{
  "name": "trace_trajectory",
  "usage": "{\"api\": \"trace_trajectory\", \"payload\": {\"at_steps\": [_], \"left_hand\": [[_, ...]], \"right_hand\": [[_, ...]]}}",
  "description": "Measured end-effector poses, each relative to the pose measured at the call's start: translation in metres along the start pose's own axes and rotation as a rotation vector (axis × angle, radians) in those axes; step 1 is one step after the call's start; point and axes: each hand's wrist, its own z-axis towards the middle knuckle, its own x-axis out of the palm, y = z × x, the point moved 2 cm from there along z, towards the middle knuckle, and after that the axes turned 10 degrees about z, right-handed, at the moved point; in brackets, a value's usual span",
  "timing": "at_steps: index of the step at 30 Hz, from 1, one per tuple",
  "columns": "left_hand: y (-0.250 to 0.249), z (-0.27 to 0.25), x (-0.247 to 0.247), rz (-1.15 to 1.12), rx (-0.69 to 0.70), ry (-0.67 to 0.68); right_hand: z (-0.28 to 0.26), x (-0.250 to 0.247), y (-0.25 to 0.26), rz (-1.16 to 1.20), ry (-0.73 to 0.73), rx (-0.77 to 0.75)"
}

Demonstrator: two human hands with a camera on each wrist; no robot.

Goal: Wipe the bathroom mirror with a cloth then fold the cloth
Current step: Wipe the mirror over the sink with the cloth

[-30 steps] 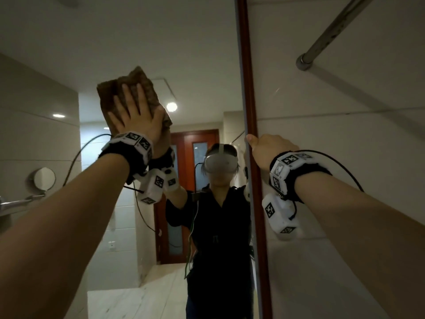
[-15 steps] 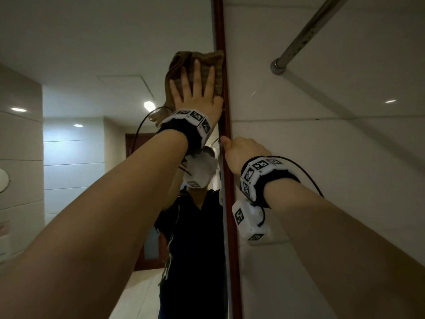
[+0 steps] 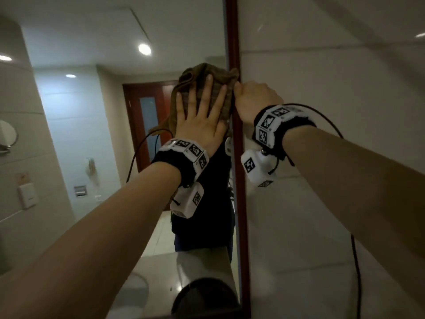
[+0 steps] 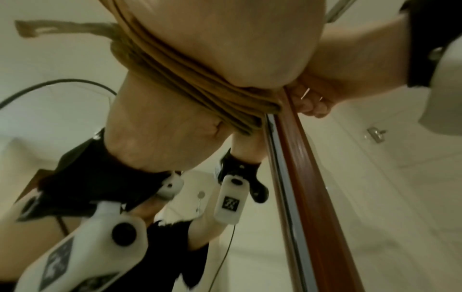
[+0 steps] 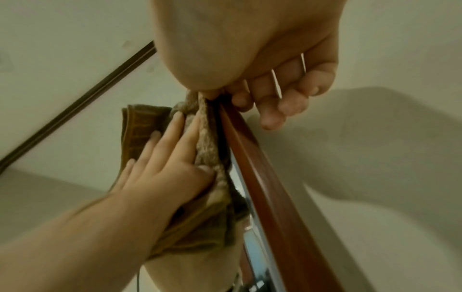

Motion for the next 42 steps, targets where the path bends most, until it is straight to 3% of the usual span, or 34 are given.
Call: {"api": "trace_trajectory", "payload": {"at_steps": [8,15,20,24,29,37,42], "left_hand": [[-0.062,-0.161,0.075,-0.033,0.055,0.080],[-0.115,-0.261,0.130,-0.118,-0.015,0.203],[-0.138,-0.384,0.177,-0.153,0.130,0.421],[-0.156,-0.471,0.198,-0.178,0.178,0.489],[-0.164,-0.485,0.200,-0.135,0.177,0.473],[-0.145,-0.485,0.192,-0.218,0.171,0.455],[-0.110,-0.500,0.183,-0.208,0.161,0.487]], "right_hand": [[-0.130,0.114,-0.078,-0.067,0.024,0.062],[-0.185,0.155,-0.107,0.011,0.020,0.158],[-0.260,0.205,-0.147,-0.034,0.192,0.249],[-0.309,0.243,-0.177,-0.066,0.296,0.288],[-0.344,0.268,-0.191,-0.093,0.368,0.376],[-0.351,0.274,-0.195,-0.020,0.353,0.454],[-0.382,0.290,-0.196,-0.017,0.525,0.642]]}}
